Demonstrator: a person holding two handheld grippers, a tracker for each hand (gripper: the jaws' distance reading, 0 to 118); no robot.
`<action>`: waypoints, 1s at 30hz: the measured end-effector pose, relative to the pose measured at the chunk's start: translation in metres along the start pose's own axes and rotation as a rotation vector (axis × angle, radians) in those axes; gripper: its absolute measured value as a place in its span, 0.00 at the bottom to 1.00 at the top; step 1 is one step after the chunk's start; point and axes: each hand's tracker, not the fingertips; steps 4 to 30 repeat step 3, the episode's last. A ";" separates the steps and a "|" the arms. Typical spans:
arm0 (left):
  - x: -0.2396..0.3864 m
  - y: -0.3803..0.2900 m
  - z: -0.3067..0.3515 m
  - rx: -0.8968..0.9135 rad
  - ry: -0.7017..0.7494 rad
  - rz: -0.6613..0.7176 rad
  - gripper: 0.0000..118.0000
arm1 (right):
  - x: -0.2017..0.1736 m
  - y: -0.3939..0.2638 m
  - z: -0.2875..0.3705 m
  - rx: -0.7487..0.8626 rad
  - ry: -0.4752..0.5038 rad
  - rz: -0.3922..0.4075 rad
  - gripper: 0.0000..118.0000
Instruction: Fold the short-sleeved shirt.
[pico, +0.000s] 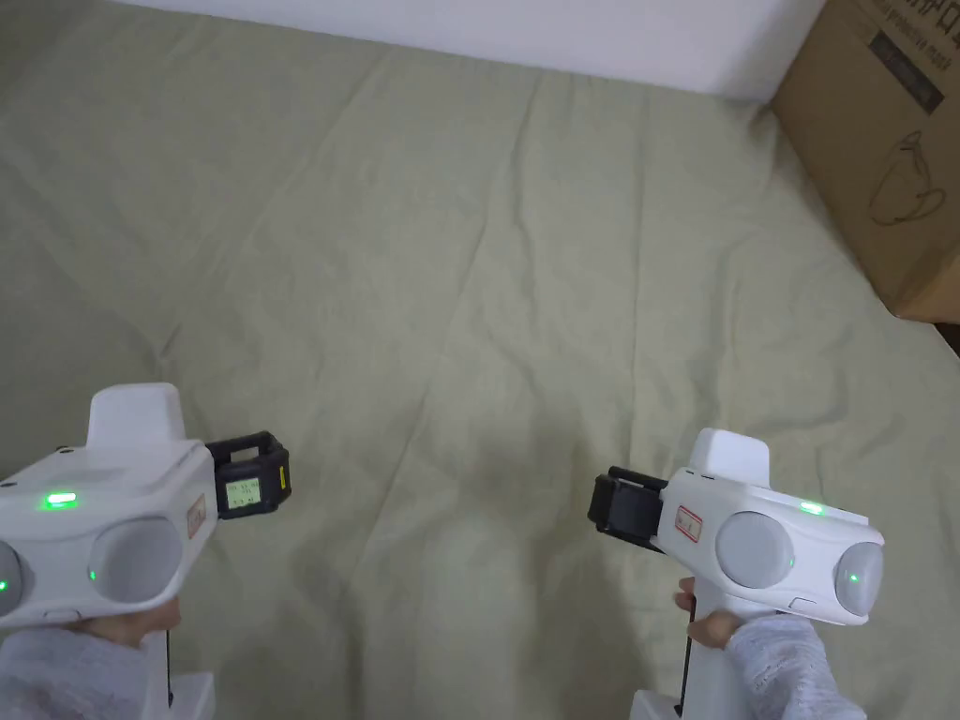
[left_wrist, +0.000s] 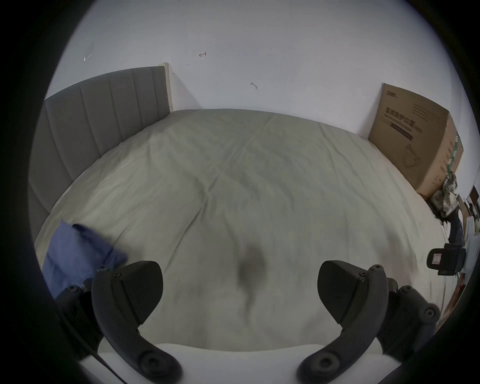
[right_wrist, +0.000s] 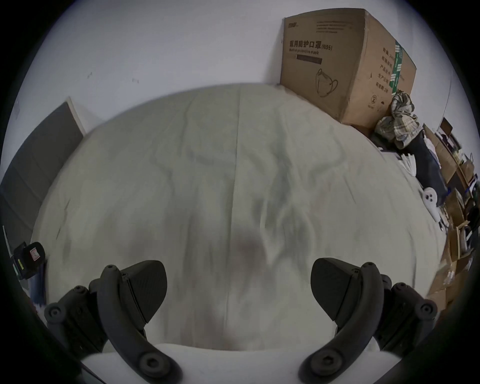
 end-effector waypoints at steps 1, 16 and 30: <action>0.001 0.005 -0.013 -0.009 0.006 0.010 1.00 | 0.002 0.004 -0.010 0.013 -0.015 0.007 0.94; 0.003 0.011 -0.038 -0.045 -0.004 0.048 1.00 | 0.007 0.012 -0.033 0.006 -0.045 0.020 0.94; 0.003 0.011 -0.038 -0.045 -0.004 0.048 1.00 | 0.007 0.012 -0.033 0.006 -0.045 0.020 0.94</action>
